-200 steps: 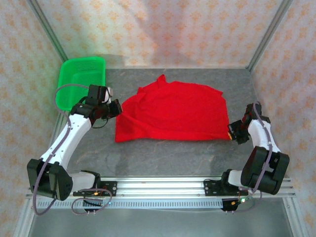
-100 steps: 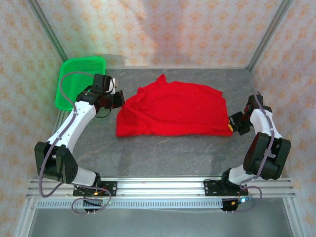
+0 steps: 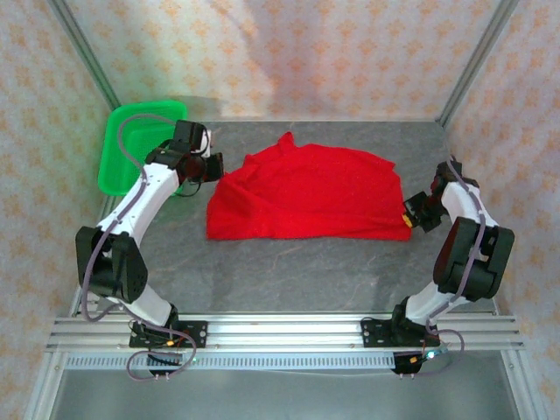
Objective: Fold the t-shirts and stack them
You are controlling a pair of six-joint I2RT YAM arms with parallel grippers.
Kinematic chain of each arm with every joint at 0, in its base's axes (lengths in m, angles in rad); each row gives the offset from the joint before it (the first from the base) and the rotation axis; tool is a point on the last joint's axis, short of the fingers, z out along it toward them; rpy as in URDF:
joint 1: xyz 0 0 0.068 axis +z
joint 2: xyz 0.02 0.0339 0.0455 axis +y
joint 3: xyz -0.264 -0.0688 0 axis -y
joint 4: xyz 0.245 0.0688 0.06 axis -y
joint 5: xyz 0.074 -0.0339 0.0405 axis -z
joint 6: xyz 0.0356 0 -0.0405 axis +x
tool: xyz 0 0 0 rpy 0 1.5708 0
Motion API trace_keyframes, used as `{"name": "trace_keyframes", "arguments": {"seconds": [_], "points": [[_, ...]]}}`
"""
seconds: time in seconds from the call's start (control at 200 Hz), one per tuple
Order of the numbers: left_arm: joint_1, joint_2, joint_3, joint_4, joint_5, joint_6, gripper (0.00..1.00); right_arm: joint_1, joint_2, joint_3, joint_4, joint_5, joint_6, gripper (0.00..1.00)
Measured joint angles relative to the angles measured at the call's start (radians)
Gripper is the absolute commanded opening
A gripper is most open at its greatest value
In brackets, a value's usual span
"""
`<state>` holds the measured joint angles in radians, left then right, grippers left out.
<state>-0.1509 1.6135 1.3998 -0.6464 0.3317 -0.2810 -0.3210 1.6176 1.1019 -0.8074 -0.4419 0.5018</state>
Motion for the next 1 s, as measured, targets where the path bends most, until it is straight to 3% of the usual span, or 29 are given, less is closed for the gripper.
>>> {"name": "trace_keyframes", "arguments": {"seconds": [0.691, 0.996], "points": [[0.000, 0.206, 0.226, -0.034, -0.010, 0.073, 0.00, 0.011, 0.130, 0.101, 0.000, 0.000, -0.025, 0.01], [0.000, 0.273, 0.238, -0.040, -0.034, 0.074, 0.00, 0.015, 0.187, 0.132, 0.000, 0.000, -0.029, 0.04]]}}
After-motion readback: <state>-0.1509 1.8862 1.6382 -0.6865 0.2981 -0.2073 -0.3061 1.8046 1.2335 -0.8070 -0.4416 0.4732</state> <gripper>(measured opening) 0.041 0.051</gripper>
